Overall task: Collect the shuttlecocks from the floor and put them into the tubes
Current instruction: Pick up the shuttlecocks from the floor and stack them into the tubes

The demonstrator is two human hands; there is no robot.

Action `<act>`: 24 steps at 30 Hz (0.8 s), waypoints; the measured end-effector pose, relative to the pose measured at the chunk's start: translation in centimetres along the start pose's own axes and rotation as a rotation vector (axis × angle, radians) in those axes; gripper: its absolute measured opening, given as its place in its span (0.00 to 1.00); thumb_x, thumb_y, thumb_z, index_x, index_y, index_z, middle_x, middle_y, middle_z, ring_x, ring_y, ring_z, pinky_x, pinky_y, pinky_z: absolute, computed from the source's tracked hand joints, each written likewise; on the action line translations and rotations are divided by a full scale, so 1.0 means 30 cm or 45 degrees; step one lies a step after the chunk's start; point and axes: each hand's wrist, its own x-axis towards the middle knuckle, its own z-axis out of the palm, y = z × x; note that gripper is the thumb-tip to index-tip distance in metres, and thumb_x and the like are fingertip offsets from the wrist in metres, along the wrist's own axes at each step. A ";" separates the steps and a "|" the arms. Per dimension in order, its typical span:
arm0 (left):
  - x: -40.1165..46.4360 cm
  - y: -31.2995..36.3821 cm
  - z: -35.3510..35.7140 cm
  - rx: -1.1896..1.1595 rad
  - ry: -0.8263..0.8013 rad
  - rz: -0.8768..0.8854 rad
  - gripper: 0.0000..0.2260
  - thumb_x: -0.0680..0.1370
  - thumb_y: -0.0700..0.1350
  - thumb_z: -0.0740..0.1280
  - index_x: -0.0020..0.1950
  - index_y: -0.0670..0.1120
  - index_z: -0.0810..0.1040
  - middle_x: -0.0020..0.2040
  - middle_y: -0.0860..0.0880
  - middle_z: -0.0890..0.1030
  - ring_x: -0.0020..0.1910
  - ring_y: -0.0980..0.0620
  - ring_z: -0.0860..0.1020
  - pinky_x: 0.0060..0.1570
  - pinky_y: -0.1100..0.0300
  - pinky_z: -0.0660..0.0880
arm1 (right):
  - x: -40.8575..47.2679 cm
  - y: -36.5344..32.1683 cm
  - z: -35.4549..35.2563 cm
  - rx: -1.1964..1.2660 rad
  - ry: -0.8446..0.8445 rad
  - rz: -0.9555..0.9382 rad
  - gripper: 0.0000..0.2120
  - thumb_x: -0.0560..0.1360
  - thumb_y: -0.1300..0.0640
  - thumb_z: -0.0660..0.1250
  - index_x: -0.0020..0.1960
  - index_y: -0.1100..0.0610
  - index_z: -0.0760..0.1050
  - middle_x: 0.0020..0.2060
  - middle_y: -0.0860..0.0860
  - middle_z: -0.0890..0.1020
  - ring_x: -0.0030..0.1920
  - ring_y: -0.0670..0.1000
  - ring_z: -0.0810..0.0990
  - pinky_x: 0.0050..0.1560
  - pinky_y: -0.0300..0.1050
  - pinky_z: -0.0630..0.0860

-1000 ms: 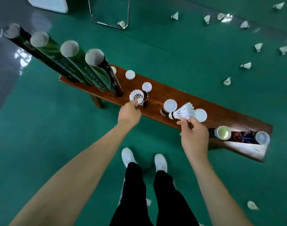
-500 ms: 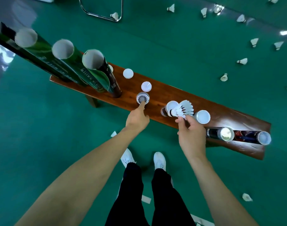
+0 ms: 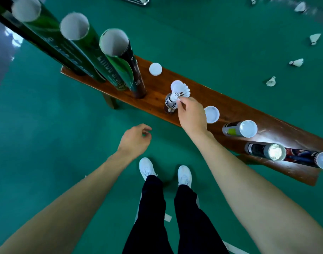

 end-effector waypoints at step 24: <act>0.372 -0.804 0.414 0.077 -0.023 -0.485 0.12 0.79 0.42 0.60 0.51 0.43 0.83 0.55 0.43 0.85 0.51 0.43 0.81 0.57 0.53 0.78 | -0.137 0.281 0.733 0.224 -0.393 -0.252 0.09 0.83 0.55 0.64 0.58 0.49 0.82 0.53 0.43 0.84 0.52 0.45 0.80 0.54 0.43 0.75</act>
